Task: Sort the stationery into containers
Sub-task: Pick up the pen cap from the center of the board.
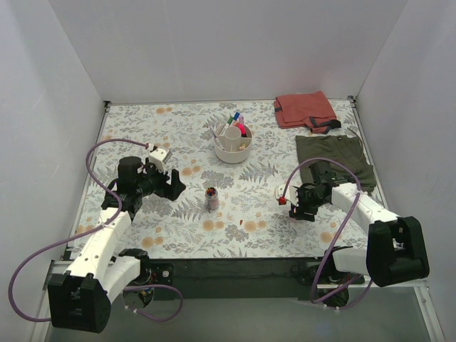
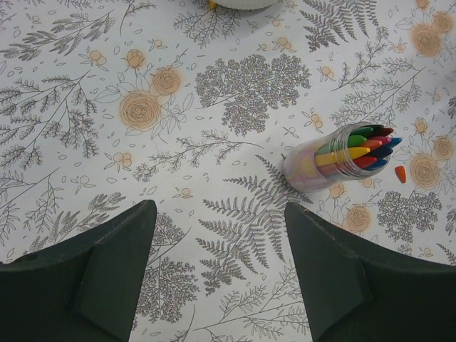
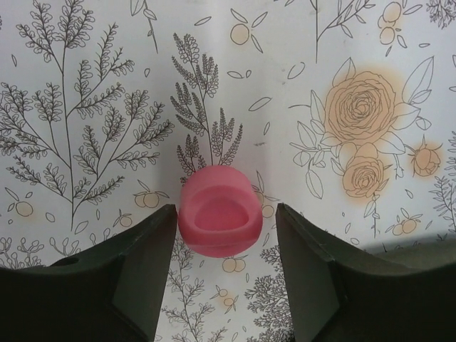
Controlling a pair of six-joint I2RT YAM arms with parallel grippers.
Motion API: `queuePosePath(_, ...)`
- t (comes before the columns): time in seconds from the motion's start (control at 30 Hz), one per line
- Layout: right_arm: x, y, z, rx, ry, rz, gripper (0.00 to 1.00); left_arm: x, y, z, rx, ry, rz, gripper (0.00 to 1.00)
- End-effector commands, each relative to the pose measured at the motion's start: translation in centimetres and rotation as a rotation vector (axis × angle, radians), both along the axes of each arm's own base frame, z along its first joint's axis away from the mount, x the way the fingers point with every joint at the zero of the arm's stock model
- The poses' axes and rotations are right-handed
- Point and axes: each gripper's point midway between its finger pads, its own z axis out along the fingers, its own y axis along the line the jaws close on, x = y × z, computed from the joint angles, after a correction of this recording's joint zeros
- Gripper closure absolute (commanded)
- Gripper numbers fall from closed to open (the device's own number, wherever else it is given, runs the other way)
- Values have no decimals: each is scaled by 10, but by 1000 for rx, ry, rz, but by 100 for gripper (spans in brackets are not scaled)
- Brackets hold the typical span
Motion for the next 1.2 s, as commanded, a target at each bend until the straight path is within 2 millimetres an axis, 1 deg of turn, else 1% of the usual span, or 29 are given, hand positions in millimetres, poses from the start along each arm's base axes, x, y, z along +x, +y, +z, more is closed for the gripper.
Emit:
queuePosePath(0.0,-5,3,-7,18,24,15,38,0,-1,0,-7,-7,-9,27)
queuePosePath(0.03,-7,3,-10,15,34,17,43,0,-1,-2,-9,-3,-9,27)
queuePosePath(0.07,-9,2,-11,12,42,18,53,-2,-4,-1,-19,-7,-25,27)
queuePosePath(0.13,-13,0,-16,-2,61,15,61,-5,-7,0,-33,-16,-40,27)
queuePosePath(0.17,-14,-2,-17,-9,66,13,68,-7,-10,0,-52,-20,-54,26)
queuePosePath(0.2,-15,-4,-17,-23,67,10,70,-9,-13,4,-70,-40,-66,26)
queuePosePath(0.27,-11,-6,-9,-31,44,2,72,-13,-23,11,-126,-59,-96,25)
queuePosePath(0.3,-9,-8,-4,-36,30,-16,73,-14,-26,20,-156,-81,-88,24)
queuePosePath(0.33,1,-6,11,-25,-21,-27,73,-17,-35,25,-183,-86,-99,24)
queuePosePath(0.4,10,-1,29,6,-60,-41,73,-12,-43,35,-221,-89,-62,24)
queuePosePath(0.43,15,2,41,28,-71,-64,73,-17,-56,38,-227,-94,-98,24)
queuePosePath(0.47,26,6,58,49,-95,-76,73,-16,-61,44,-234,-128,-116,24)
queuePosePath(0.5,33,11,69,69,-101,-96,73,-18,-64,42,-235,-139,-124,24)
queuePosePath(0.53,39,13,72,81,-64,-154,74,-21,-69,40,-228,-150,-130,24)
queuePosePath(0.57,56,17,92,102,-89,-186,74,-18,-73,48,-243,-196,-135,23)
queuePosePath(0.6,62,19,98,110,-82,-208,74,-20,-75,44,-252,-193,-128,22)
queuePosePath(0.63,68,21,98,112,-56,-225,74,-26,-79,27,-260,-161,-118,22)
queuePosePath(0.7,84,27,118,147,-68,-263,74,-31,-84,17,-272,-165,-104,22)
queuePosePath(0.73,88,29,119,149,-56,-275,74,-34,-82,1,-265,-146,-92,22)
queuePosePath(0.8,98,30,128,157,-61,-310,74,-33,-81,8,-283,-208,-84,22)
queuePosePath(0.83,101,30,126,154,-52,-318,74,-37,-80,-1,-280,-204,-90,22)
queuePosePath(0.87,102,30,126,153,-47,-330,74,-39,-81,4,-296,-234,-105,22)
queuePosePath(0.93,108,31,128,154,-44,-341,74,-44,-82,-4,-297,-264,-131,22)
queuePosePath(0.97,110,32,127,154,-39,-348,74,-38,-80,-2,-293,-290,-98,21)
queuePosePath(1.03,115,35,130,163,-32,-360,75,-37,-89,-19,-252,-226,-108,22)
queuePosePath(1.07,116,38,131,169,-28,-358,75,-28,-90,-13,-242,-248,-78,22)
queuePosePath(1.1,118,40,130,173,-20,-359,75,-30,-99,-21,-225,-221,-98,22)
queuePosePath(1.13,121,44,132,182,-23,-352,75,-28,-104,-14,-253,-266,-112,22)
queuePosePath(1.17,122,47,131,188,-14,-347,75,-29,-104,-22,-246,-254,-107,22)
